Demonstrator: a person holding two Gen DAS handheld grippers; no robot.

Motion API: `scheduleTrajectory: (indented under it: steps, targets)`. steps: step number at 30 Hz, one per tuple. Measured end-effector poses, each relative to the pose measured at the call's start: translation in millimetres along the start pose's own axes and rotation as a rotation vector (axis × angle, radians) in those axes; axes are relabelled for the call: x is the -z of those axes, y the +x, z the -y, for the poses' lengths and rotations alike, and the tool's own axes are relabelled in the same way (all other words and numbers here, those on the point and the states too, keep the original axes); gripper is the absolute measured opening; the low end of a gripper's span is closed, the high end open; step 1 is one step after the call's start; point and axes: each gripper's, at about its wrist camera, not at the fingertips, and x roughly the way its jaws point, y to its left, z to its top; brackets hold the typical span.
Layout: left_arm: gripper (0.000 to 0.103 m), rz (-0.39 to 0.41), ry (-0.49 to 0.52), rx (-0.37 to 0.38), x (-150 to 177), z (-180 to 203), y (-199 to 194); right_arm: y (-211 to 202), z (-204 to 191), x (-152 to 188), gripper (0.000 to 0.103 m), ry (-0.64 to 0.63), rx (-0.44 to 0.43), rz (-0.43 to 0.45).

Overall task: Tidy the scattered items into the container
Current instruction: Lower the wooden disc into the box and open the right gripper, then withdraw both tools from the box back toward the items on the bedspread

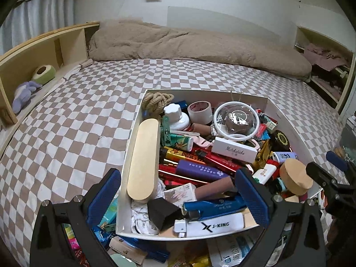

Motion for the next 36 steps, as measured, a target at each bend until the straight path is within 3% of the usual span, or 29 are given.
scheduleTrajectory:
  steps: [24, 36]
  targets:
    - [0.103, 0.06, 0.005, -0.004, 26, -3, -14, -19, 9, 17, 0.103, 0.026, 0.065, 0.075]
    - [0.103, 0.071, 0.004, 0.028, 46, -4, -26, -32, 20, 47, 0.103, 0.098, 0.059, 0.045]
